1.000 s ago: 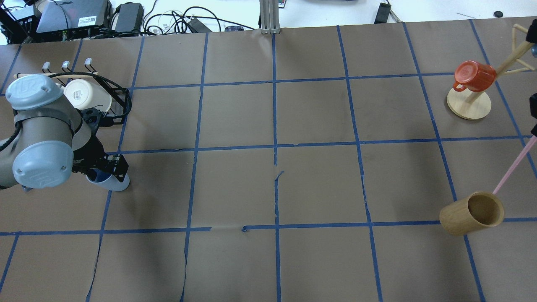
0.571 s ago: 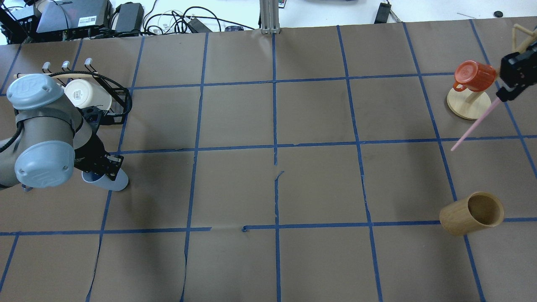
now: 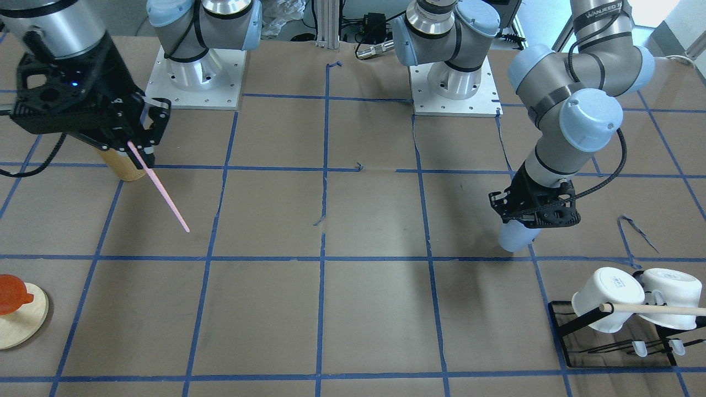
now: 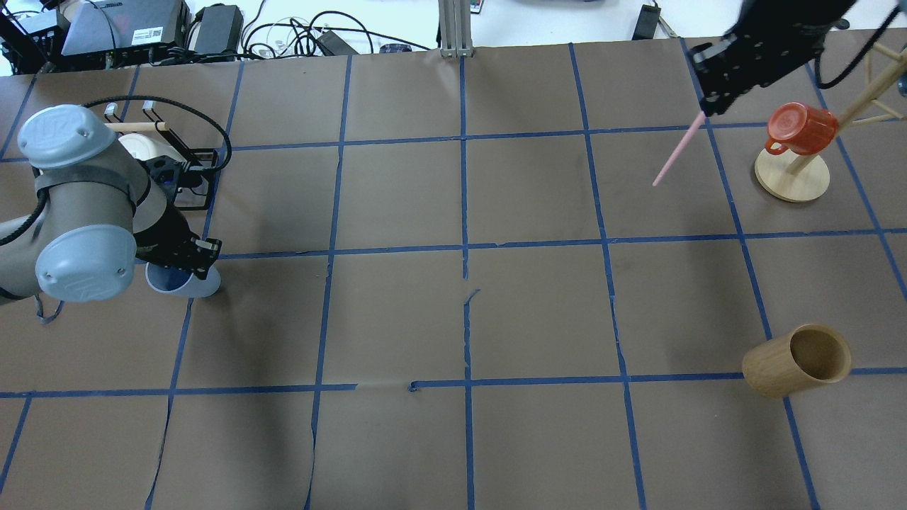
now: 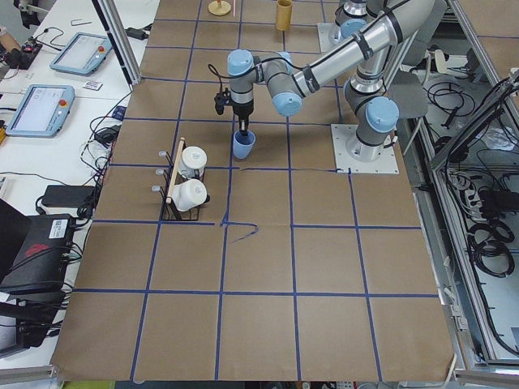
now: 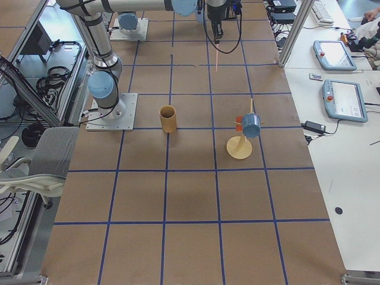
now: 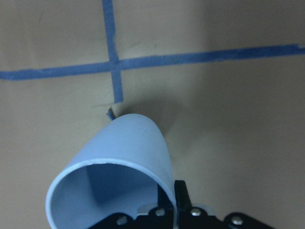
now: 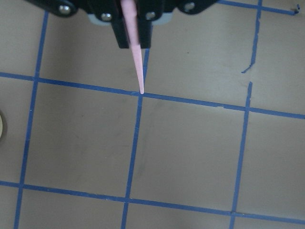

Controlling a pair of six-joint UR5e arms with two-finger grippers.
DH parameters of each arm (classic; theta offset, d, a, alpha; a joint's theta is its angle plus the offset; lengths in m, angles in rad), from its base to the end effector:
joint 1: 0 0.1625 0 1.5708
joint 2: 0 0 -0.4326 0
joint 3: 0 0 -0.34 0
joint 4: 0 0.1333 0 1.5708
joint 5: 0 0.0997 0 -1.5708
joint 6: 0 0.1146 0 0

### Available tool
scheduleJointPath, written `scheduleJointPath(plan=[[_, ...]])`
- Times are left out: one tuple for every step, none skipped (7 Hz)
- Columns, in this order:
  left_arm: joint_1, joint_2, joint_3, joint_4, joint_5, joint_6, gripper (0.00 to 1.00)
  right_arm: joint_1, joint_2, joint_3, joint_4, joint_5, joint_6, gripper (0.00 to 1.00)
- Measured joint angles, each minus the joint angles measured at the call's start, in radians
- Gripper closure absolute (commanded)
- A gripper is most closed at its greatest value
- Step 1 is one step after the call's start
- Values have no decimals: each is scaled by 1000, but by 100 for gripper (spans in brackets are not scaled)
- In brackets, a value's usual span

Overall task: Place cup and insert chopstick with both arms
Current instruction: 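Carry the blue cup to the table center and set it upright with the left gripper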

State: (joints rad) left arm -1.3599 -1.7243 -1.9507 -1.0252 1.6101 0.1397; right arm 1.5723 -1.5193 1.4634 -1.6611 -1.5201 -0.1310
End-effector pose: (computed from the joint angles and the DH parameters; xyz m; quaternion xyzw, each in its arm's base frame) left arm -0.0296 -0.4768 0.3038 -0.0357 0.9992 -0.0026 0.0204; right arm 0.1398 -0.4768 0.5148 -0.0679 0.9947 -0.0745 0.0205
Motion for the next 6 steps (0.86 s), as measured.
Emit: scheduleJointPath(plan=[[-80, -41, 63, 1, -22, -159, 100, 33, 6, 3, -28, 0, 41, 100], [-159, -92, 137, 4, -52, -331, 100, 45, 8, 11, -41, 0, 55, 100], [-228, -151, 229, 0, -90, -500, 100, 49, 9, 21, -47, -1, 61, 100], [-279, -213, 323, -5, -145, -664, 100, 50, 9, 27, -50, -1, 62, 100], [-320, -277, 412, -6, -192, -805, 100, 50, 9, 29, -52, -4, 61, 100], [-365, -343, 496, -7, -213, -913, 100, 48, 9, 30, -52, -13, 57, 100]])
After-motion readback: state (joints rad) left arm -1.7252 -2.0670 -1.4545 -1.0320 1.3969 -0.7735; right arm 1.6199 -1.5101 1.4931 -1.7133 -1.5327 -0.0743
